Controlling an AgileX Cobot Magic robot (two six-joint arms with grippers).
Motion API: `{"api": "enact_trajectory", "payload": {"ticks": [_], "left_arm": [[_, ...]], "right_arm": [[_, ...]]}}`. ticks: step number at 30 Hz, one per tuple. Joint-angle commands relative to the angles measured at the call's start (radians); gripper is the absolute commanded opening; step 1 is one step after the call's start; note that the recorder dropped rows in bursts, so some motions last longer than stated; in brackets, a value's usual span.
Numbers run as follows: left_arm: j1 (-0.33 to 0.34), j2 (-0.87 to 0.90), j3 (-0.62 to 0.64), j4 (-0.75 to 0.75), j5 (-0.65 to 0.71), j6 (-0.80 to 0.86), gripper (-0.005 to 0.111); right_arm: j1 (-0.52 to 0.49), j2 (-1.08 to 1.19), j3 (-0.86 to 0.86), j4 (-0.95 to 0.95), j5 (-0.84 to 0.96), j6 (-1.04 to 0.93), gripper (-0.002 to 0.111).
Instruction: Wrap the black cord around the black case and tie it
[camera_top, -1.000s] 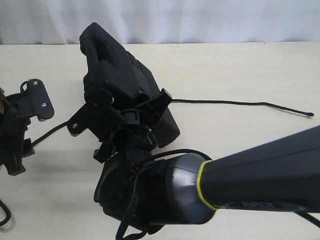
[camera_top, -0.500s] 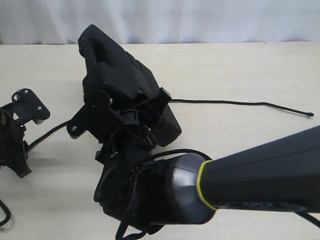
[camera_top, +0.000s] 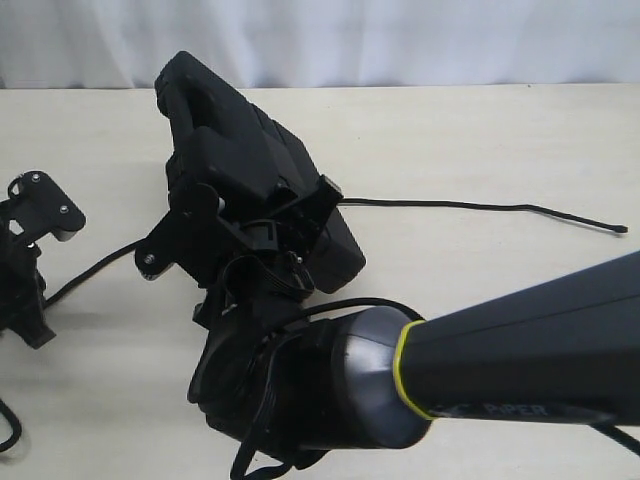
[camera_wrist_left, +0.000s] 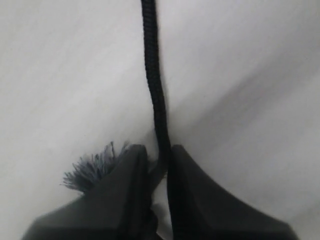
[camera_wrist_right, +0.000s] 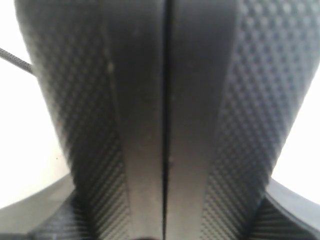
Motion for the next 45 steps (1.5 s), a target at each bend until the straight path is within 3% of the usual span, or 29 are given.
{"api": "enact_trajectory", "payload": {"ticks": [1,4,15,17,19,21,24,28,33,34,39,45], "left_arm": [[-0.029,0.002,0.003,-0.045,0.005,0.117,0.023],[-0.055,0.002,0.003,-0.043,-0.021,0.132,0.033],[-0.019,0.11,0.003,-0.059,-0.029,0.071,0.033],[-0.019,0.119,-0.009,-0.059,-0.016,-0.023,0.03],[-0.019,0.13,-0.081,-0.059,0.082,-0.204,0.02],[-0.019,0.13,-0.154,-0.061,0.187,-0.282,0.011],[-0.019,0.13,-0.265,-0.109,0.312,-0.298,0.0],[-0.019,0.13,-0.328,-0.246,0.299,-0.288,0.0],[-0.021,0.13,-0.326,-0.045,0.415,-0.219,0.0],[-0.021,0.13,-0.296,0.006,0.414,-0.216,0.004],[-0.021,0.13,-0.189,0.006,0.201,-0.188,0.043],[-0.021,0.152,-0.189,-0.061,0.201,-0.188,0.043]], "right_arm": [[-0.007,-0.026,-0.001,-0.027,0.054,-0.003,0.004],[-0.007,-0.026,-0.001,-0.027,0.054,-0.003,0.004],[-0.007,-0.026,-0.001,-0.023,0.054,-0.022,0.004],[-0.007,-0.026,-0.001,-0.019,0.054,-0.033,0.004],[-0.007,-0.026,-0.001,-0.019,0.054,-0.033,0.004],[-0.007,-0.026,-0.001,-0.019,0.054,-0.033,0.004],[-0.007,-0.026,-0.001,-0.019,0.054,-0.033,0.004],[-0.007,-0.026,-0.001,-0.019,0.054,-0.033,0.004],[-0.007,-0.026,-0.001,-0.004,0.056,-0.055,0.004],[-0.007,-0.026,-0.001,-0.004,0.056,-0.055,0.004],[-0.007,-0.026,-0.001,0.0,0.056,-0.055,0.004],[-0.007,-0.026,-0.001,-0.003,0.056,-0.055,0.004]]}}
